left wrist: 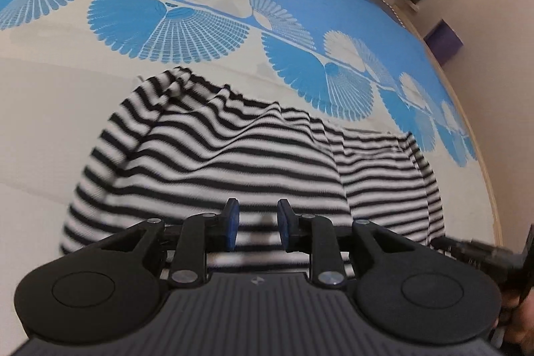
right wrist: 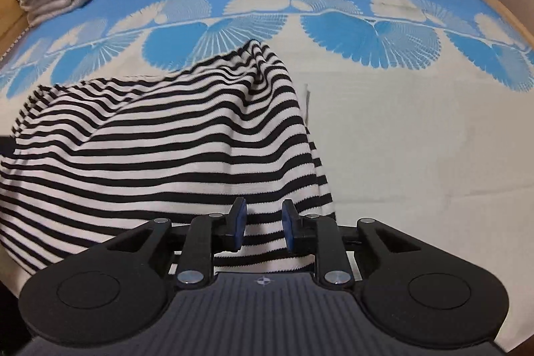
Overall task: Fold small clothes
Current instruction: 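Release the folded top and smooth it with both grippers open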
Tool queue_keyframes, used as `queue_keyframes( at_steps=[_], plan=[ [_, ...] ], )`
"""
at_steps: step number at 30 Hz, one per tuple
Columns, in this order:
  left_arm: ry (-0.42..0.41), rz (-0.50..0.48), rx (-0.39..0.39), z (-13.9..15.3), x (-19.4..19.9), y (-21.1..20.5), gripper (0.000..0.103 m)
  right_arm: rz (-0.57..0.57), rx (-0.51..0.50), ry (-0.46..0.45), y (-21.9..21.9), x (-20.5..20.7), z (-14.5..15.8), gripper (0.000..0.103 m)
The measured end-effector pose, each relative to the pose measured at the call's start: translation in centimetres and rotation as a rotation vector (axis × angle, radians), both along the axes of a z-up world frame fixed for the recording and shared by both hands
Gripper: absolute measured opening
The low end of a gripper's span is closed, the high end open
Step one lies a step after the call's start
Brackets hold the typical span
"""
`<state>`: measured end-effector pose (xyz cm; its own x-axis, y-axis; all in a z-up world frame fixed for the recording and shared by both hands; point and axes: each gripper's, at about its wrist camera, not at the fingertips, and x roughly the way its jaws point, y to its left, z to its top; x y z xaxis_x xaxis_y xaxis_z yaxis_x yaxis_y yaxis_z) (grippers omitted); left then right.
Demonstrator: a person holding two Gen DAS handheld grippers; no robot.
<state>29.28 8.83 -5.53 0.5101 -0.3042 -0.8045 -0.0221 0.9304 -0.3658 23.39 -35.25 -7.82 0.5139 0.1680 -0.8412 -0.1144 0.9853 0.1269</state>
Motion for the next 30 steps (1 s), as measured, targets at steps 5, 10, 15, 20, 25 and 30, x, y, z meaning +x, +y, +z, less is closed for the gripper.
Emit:
queue_keyframes(
  at_steps=[5, 10, 15, 20, 25, 30],
  plan=[
    [0.139, 0.068, 0.085, -3.2, 2.5, -0.8, 0.027, -0.015, -0.108, 0.122, 0.1, 1.1, -2.4, 0.024],
    [0.105, 0.096, 0.049, -2.6, 2.7, 0.0, 0.028, -0.053, -0.099, 0.099, 0.3, 1.7, -1.6, 0.025],
    [0.073, 0.155, -0.023, -1.1, 1.1, 3.3, 0.030, -0.028, -0.046, -0.065, 1.8, 1.3, 1.2, 0.028],
    [0.096, 0.147, -0.002, -0.6, -1.4, 4.7, 0.031, -0.011, -0.059, -0.013, 3.2, 2.2, 0.0, 0.046],
    [0.221, 0.130, 0.118, -2.4, -3.2, 5.4, 0.038, -0.042, -0.152, 0.097, 3.2, 2.4, -2.1, 0.051],
    [0.171, 0.165, 0.087, -0.9, -5.2, 6.5, 0.042, -0.119, -0.120, -0.053, 2.2, 0.3, 1.7, 0.051]
  ],
)
